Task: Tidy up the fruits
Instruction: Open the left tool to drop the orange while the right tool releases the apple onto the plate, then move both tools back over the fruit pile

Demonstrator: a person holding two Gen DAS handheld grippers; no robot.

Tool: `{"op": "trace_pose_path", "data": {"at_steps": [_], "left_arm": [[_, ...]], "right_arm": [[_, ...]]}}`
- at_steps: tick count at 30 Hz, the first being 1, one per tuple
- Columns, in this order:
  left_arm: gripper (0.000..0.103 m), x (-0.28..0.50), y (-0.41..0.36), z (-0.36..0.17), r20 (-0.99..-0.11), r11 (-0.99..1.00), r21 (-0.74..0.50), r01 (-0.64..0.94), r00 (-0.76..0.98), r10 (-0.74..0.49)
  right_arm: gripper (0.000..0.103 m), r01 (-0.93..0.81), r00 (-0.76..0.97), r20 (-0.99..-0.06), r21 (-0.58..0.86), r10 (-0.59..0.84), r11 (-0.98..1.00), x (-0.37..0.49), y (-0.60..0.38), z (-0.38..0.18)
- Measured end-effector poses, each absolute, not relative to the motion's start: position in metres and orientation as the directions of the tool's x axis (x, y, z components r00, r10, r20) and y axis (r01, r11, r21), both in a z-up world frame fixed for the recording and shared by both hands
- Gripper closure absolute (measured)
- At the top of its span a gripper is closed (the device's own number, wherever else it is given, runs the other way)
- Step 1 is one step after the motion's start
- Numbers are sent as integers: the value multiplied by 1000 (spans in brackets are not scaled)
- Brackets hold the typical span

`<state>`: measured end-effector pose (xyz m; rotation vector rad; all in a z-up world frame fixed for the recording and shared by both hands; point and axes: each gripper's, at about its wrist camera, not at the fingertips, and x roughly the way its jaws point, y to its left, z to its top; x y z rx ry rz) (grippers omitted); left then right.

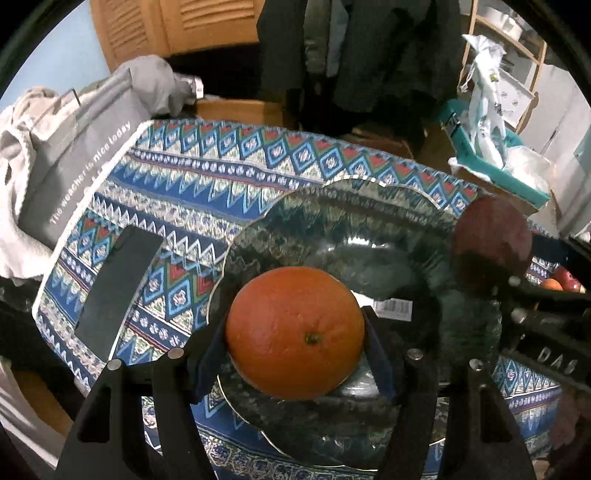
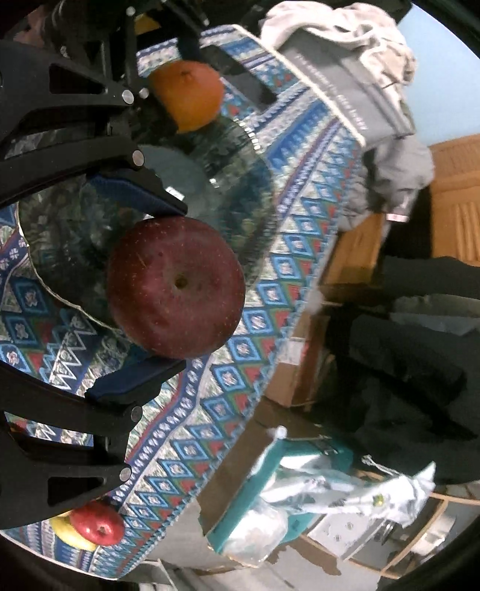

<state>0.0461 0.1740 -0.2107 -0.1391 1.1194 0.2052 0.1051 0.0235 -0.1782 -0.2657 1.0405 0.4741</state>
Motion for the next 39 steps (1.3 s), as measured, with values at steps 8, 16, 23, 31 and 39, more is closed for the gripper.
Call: {"op": "trace_pose_path", "data": {"at_steps": [8,16,23,31,39], "left_arm": [[33,50,178,-233,-937,971,-12,-239,341,73],[33,51,175,-248,-960,971,-27,-237,277,41],[15,49,171,-242,-953,972,-35,-232,302,38],[14,46,165,-219,-933,977,-20,-213,355,58],[14,43,155,-193,-904,982,-1,-190,419,80]], "right_arm": [[28,-512,332,-915,30,230,858,106,25,-208],[28,-513,318,-919,42,235,857,107,25,-208],[28,-519,353,-899,42,260,854,107,25,-191],[28,-489,398,-878,44,267,871,107,16,-168],[28,-454,463,-855,-1,235,891,99,4,-142]]}}
